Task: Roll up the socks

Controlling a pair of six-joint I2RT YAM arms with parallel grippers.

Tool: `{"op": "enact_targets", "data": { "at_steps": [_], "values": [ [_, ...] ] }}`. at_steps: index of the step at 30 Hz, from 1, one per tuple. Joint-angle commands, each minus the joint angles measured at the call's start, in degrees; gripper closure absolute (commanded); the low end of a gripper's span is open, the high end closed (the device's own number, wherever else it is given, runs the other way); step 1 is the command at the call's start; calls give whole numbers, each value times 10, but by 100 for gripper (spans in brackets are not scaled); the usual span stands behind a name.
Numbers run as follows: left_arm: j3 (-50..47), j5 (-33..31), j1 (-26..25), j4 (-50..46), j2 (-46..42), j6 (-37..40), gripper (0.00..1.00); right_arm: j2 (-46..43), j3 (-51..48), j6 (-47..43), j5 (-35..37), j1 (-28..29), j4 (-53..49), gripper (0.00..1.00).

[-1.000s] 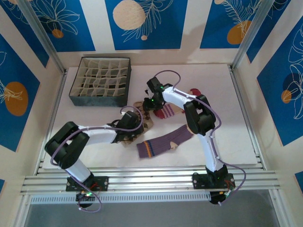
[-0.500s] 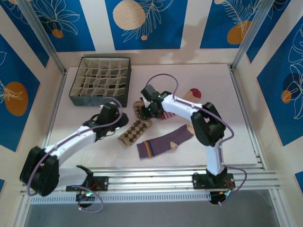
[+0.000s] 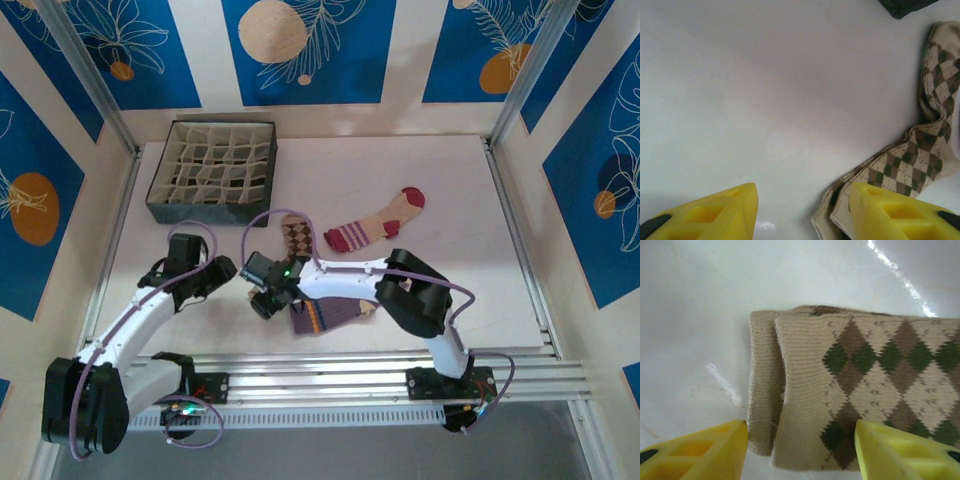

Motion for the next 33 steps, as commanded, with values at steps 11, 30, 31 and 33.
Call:
{"op": "enact_targets", "data": {
  "at_steps": [11, 30, 31, 33],
  "values": [
    [-11, 30, 13, -12, -4, 27, 49, 47, 45, -39, 58, 48, -11, 39],
    [-90, 141, -39, 230, -76, 158, 43, -133, -153, -109, -270, -78, 75, 98],
    [-103, 141, -55, 268, -83, 168, 43, -137, -161, -117, -300, -91, 70, 98],
    [-127, 134, -83, 328, -90, 185, 45, -140, -171, -130, -348, -116, 58, 98]
  ]
}}
